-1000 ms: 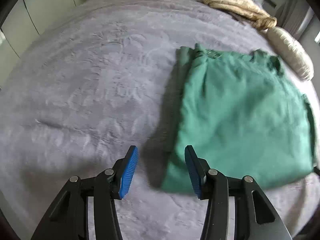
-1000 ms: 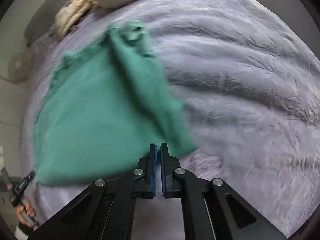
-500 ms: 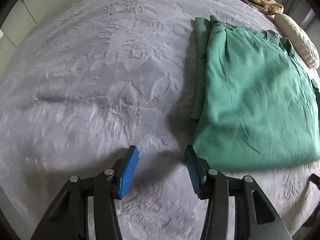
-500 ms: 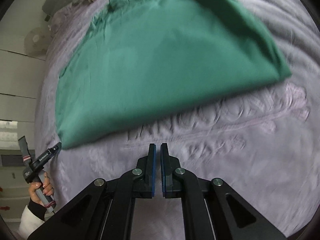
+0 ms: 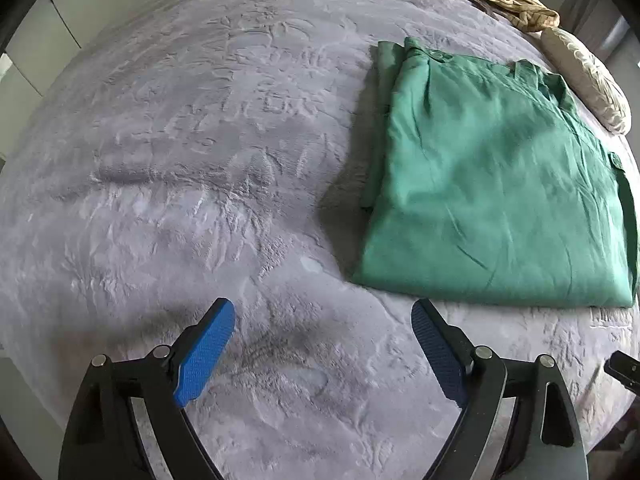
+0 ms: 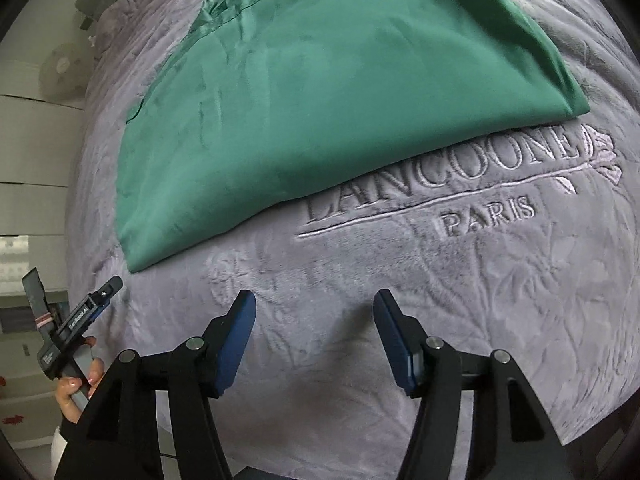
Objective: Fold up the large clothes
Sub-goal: 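Open both tools and withdraw them from the folded jacket bundle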
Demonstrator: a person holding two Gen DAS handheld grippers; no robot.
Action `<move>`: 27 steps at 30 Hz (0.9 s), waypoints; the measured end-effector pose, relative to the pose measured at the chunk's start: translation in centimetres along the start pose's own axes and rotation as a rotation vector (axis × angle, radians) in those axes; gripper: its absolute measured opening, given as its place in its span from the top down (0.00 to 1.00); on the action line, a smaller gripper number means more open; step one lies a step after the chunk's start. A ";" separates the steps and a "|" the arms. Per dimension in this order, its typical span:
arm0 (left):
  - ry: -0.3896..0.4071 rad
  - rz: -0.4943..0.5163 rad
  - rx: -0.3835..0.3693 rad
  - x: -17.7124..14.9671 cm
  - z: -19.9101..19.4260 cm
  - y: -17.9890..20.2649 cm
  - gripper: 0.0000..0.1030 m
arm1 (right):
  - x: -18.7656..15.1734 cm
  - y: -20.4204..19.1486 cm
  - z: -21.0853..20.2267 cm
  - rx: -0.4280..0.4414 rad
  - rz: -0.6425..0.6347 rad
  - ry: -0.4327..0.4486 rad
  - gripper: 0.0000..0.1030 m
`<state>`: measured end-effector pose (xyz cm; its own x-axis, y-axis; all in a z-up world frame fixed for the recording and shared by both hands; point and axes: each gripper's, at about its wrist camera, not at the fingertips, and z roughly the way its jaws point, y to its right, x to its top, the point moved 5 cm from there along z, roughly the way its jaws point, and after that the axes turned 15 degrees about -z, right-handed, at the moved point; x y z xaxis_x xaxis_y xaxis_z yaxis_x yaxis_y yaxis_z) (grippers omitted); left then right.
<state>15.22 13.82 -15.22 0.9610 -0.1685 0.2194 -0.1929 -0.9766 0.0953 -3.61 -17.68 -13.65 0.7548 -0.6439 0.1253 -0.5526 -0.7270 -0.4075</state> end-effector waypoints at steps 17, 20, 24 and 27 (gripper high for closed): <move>-0.038 0.028 0.009 -0.6 -0.2 1.5 0.00 | 0.2 -2.1 -0.1 -0.009 -0.006 -0.003 0.00; -0.031 0.036 0.034 -0.5 0.0 1.3 0.00 | 0.1 -2.6 0.2 -0.010 -0.022 -0.019 0.00; -0.047 0.037 0.043 -0.5 0.5 0.9 0.00 | -0.4 -3.1 1.1 0.026 -0.022 -0.049 0.00; -0.063 0.038 0.014 -0.6 0.6 0.9 0.00 | -0.8 -3.4 1.8 0.061 0.005 -0.062 0.00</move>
<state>14.62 12.95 -15.80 0.9637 -0.2127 0.1612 -0.2268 -0.9711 0.0745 -1.72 -14.31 -13.97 0.7734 -0.6304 0.0676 -0.5355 -0.7065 -0.4627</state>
